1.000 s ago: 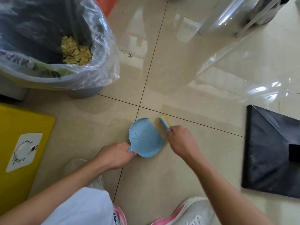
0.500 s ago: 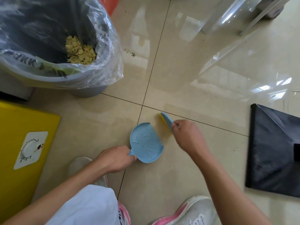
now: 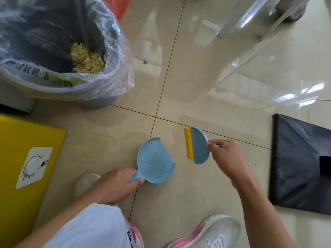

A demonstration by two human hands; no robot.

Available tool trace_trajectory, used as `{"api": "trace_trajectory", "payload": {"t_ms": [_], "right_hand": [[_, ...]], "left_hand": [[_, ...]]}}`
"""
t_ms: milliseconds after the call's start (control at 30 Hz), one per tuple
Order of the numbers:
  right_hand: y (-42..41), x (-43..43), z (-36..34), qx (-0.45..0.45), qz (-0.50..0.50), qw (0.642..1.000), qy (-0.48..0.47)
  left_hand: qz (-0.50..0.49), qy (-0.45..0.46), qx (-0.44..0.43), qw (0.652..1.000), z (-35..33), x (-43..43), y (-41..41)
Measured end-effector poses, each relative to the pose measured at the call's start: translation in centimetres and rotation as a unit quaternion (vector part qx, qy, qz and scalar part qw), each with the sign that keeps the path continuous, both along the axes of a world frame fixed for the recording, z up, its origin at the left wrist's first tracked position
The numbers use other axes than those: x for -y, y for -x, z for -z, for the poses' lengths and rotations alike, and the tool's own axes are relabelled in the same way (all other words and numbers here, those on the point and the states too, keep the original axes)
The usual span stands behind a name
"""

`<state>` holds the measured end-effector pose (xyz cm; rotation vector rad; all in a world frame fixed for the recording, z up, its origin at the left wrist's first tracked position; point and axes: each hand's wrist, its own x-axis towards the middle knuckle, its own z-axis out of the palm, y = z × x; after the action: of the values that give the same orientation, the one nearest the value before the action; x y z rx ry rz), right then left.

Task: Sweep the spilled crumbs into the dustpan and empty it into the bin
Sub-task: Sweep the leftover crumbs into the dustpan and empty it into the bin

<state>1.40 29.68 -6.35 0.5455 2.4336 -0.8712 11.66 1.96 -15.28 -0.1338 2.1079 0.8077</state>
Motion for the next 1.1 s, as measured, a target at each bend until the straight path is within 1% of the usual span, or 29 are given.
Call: {"api": "trace_trajectory", "payload": {"t_ms": [67,100,167,200,267,333,400,467,567,633,667,700,767,800,867,900,933,967,1033,1100], "right_hand": [[-0.3,0.5,-0.4,-0.006,0.022,0.999,0.027],[-0.5,1.1,-0.7,-0.011,0.031,0.998,0.058],[-0.8,2.8,-1.7,-0.019,0.074,0.984,0.159],[-0.8,3.6,-2.5,-0.017,0.105,0.970,0.220],[-1.0,5.0,-4.9,-0.002,0.150,0.928,0.340],[-0.9,6.0,-7.7,0.007,0.156,0.888,0.433],[-0.6,6.7,-10.6,0.008,0.146,0.865,0.480],[0.1,7.5,-13.3,0.001,0.130,0.850,0.511],[1.7,9.2,-16.8,-0.024,0.096,0.851,0.516],[3.1,11.0,-18.4,-0.050,0.063,0.859,0.505],[3.9,12.0,-18.8,-0.063,0.047,0.863,0.499],[4.7,13.0,-19.0,-0.077,0.034,0.865,0.494],[6.3,15.0,-19.2,-0.107,0.020,0.867,0.486],[7.1,16.0,-19.1,-0.118,0.019,0.867,0.484],[8.2,17.7,-18.6,-0.130,0.022,0.864,0.485],[8.5,18.4,-18.3,-0.132,0.021,0.865,0.483],[8.8,19.0,-17.9,-0.133,0.018,0.868,0.478],[9.0,19.4,-17.6,-0.133,0.015,0.872,0.472],[9.2,19.9,-16.9,-0.132,0.012,0.879,0.458],[9.3,19.8,-16.4,-0.132,0.010,0.882,0.453]], "left_hand": [[-0.015,-0.002,-0.008,1.000,-1.4,0.7,-0.6],[-0.017,0.002,-0.010,1.000,-2.3,1.0,-0.9],[-0.009,0.013,-0.001,1.000,-4.2,1.8,-1.1],[-0.011,0.014,0.006,1.000,-5.4,2.2,-1.0],[-0.032,0.002,0.009,0.999,-7.8,3.0,-0.7],[-0.059,-0.014,0.011,0.998,-10.8,3.9,-0.3],[-0.119,-0.037,0.000,0.992,-13.8,5.4,-0.3],[-0.187,-0.081,-0.023,0.979,-17.3,6.8,-0.3],[-0.271,-0.128,-0.073,0.951,-21.4,8.7,0.1],[-0.314,-0.180,-0.113,0.925,-23.5,9.4,0.9],[-0.345,-0.195,-0.119,0.911,-24.2,9.8,1.6],[-0.381,-0.208,-0.114,0.894,-24.3,10.3,2.3],[-0.454,-0.253,-0.061,0.852,-24.4,11.2,3.8],[-0.489,-0.299,-0.020,0.819,-24.2,11.5,4.6],[-0.551,-0.419,0.057,0.719,-23.2,11.7,6.5],[-0.561,-0.462,0.073,0.683,-22.7,11.6,7.4],[-0.562,-0.487,0.079,0.664,-22.1,11.4,8.1],[-0.561,-0.498,0.084,0.656,-21.8,11.2,8.8],[-0.566,-0.505,0.090,0.645,-21.4,10.6,9.8],[-0.573,-0.498,0.088,0.645,-21.0,10.3,10.2]]}}
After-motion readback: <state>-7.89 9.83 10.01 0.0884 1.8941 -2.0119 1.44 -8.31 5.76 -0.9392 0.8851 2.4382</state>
